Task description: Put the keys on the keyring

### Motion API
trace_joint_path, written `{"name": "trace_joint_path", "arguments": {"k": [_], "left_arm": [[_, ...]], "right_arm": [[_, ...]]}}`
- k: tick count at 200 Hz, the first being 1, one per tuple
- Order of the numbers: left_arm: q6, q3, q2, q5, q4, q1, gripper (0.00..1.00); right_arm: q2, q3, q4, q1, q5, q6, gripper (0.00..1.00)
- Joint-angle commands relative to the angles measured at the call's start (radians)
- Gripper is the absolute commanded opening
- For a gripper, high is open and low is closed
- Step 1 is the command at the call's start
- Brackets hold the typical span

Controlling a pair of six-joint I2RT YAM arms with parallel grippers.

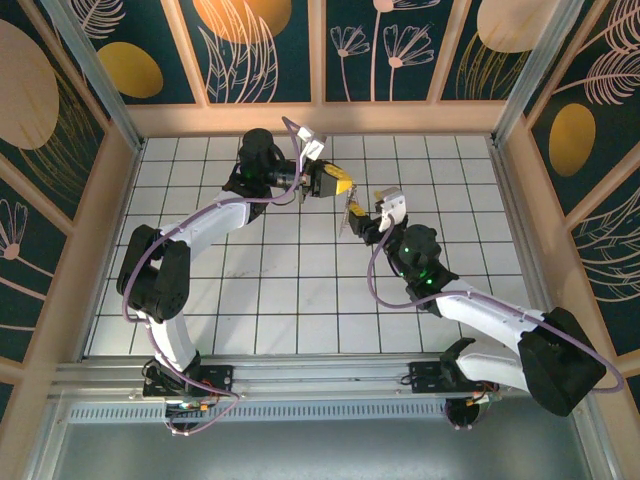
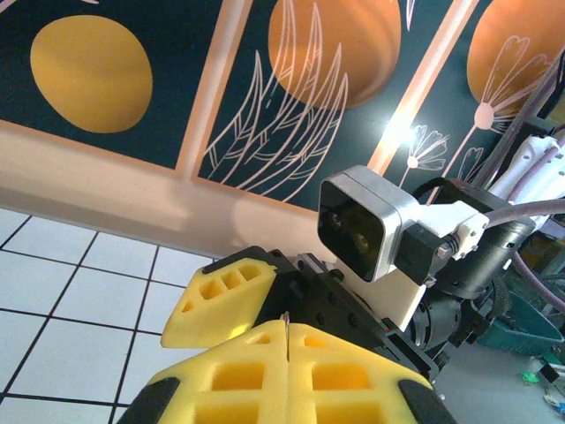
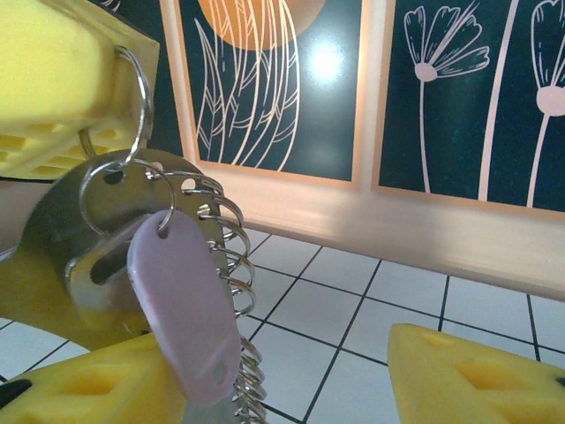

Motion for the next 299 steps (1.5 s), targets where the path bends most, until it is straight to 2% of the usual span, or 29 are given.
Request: {"name": "trace_joint_path", "arguments": {"k": [1, 25, 45, 69, 77, 107, 127, 207, 299], "left_arm": [[0.020, 0.030, -0.033, 0.020, 0.002, -0.004, 0.00], [0.020, 0.029, -0.033, 0.019, 0.002, -0.004, 0.00], [0.020, 0.026, -0.035, 0.019, 0.002, -0.004, 0.00], [0.020, 0.027, -0.032, 0.021, 0.002, -0.005, 0.00], [0.020, 0.027, -0.032, 0.020, 0.002, -0.005, 0.00], [0.020, 0.029, -0.031, 0.021, 0.001, -0.006, 0.00], [0.020, 0.030, -0.031, 0.021, 0.001, -0.006, 0.00], [0.025, 0.032, -0.031, 0.023, -0.005, -0.006, 0.00], [0.033, 0.043, -0.028, 0.024, -0.021, -0.006, 0.00]], "right_arm": [[-0.009, 0.035, 0.019, 0.009, -0.016, -0.022, 0.60], [-0.003, 0.043, 0.015, 0.014, -0.021, -0.024, 0.60], [-0.004, 0.044, 0.004, 0.019, -0.022, -0.029, 0.56], [-0.005, 0.047, -0.013, 0.019, -0.030, -0.032, 0.42], [-0.006, 0.050, -0.021, 0.019, -0.034, -0.035, 0.41], [-0.020, 0.038, -0.043, 0.021, -0.043, -0.044, 0.51], [-0.036, 0.024, -0.055, 0.021, -0.047, -0.047, 0.54], [-0.021, 0.038, -0.062, 0.027, -0.086, -0.040, 0.58], [-0.023, 0.002, -0.037, 0.029, -0.069, -0.020, 0.60]]}}
